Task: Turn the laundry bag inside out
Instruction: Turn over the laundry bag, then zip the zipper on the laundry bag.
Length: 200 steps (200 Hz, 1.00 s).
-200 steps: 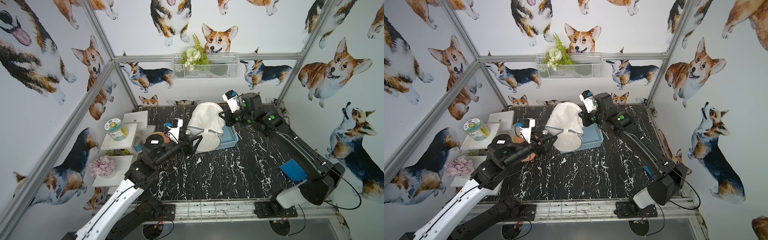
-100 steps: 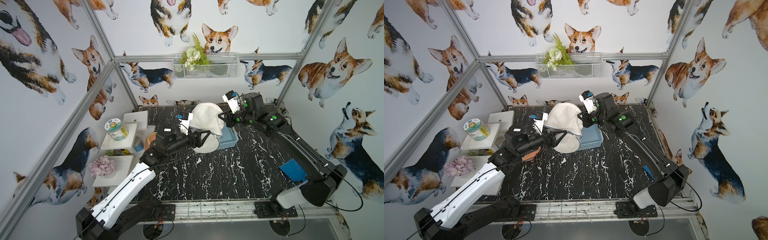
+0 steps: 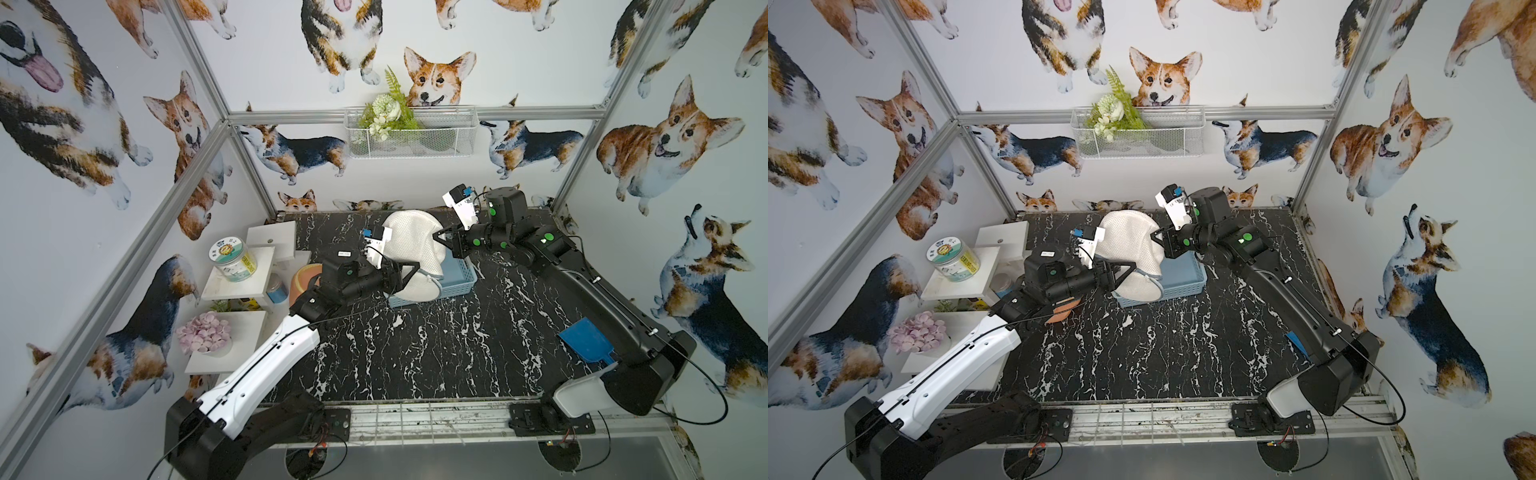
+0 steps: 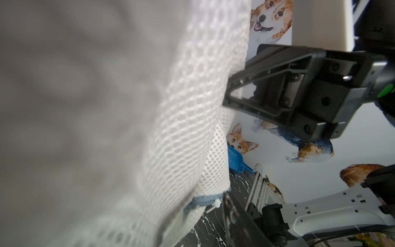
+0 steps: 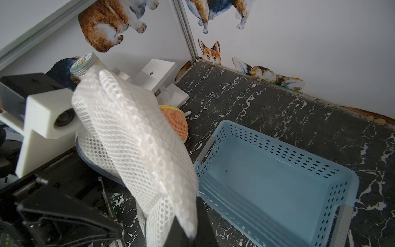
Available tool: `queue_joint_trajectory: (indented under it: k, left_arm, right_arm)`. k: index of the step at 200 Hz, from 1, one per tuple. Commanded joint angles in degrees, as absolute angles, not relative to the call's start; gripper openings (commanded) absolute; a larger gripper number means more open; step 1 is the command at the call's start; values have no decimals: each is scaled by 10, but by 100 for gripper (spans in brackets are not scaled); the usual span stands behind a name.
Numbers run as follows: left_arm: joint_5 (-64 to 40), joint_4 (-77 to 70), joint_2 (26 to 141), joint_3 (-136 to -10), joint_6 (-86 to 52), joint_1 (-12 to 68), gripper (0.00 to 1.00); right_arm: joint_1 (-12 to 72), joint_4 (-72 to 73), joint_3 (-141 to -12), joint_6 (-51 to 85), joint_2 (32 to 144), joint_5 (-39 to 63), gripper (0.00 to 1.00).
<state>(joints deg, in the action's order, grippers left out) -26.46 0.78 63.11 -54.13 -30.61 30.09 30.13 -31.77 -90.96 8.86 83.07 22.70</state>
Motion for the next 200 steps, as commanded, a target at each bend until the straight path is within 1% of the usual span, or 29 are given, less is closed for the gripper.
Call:
queue_joint_trajectory:
  k: [1, 10, 16, 30, 35, 45, 50, 59, 68, 79, 87, 99, 102, 106, 120, 145, 170, 182, 200]
  left_arm:
    - [-275, -24, 624, -539, -316, 299, 22]
    - [-274, -29, 621, -538, -320, 297, 11]
    - [-273, -30, 621, -539, -323, 296, 0]
    - [-278, -28, 621, -544, -337, 289, 0]
    - [-282, -26, 621, -546, -344, 283, 0]
    - [-303, -25, 623, -548, -359, 265, 0]
    - [-317, -27, 623, -548, -369, 254, 0]
    - [-342, -29, 625, -549, -388, 235, 0]
    - [-370, -36, 628, -550, -403, 217, 0]
    - [-382, -32, 628, -556, -410, 204, 0]
    - [-392, -34, 627, -559, -412, 201, 0]
    - [-397, -30, 624, -566, -407, 200, 0]
    - [-397, -29, 624, -568, -405, 200, 0]
    - [-399, -25, 624, -571, -402, 199, 0]
    - [-401, -25, 623, -575, -403, 197, 0]
    - [-422, -62, 621, -566, -420, 197, 0]
    - [-450, -69, 623, -566, -409, 194, 0]
    - [-467, -78, 625, -566, -409, 194, 0]
    - [-479, -86, 628, -563, -411, 194, 0]
  right_arm:
    - [302, -279, -905, 105, 830, 246, 0]
    - [302, -276, -901, 109, 830, 245, 0]
    - [301, -274, -896, 111, 829, 245, 0]
    - [301, -264, -880, 114, 819, 242, 0]
    - [300, -257, -870, 115, 812, 237, 11]
    - [298, -231, -842, 117, 787, 230, 45]
    - [295, -210, -820, 118, 769, 231, 56]
    - [289, -171, -780, 120, 734, 237, 67]
    - [283, -131, -741, 128, 700, 251, 72]
    - [280, -114, -716, 137, 675, 271, 73]
    - [280, -117, -710, 139, 672, 300, 71]
    - [280, -128, -709, 148, 683, 357, 64]
    - [280, -130, -709, 151, 687, 366, 64]
    - [281, -131, -707, 155, 691, 382, 59]
    - [294, -122, -693, 166, 696, 396, 55]
    - [313, -105, -677, 173, 700, 376, 54]
    - [312, -111, -686, 159, 692, 365, 55]
    - [305, -126, -694, 149, 689, 379, 55]
    - [284, -135, -699, 149, 692, 432, 55]
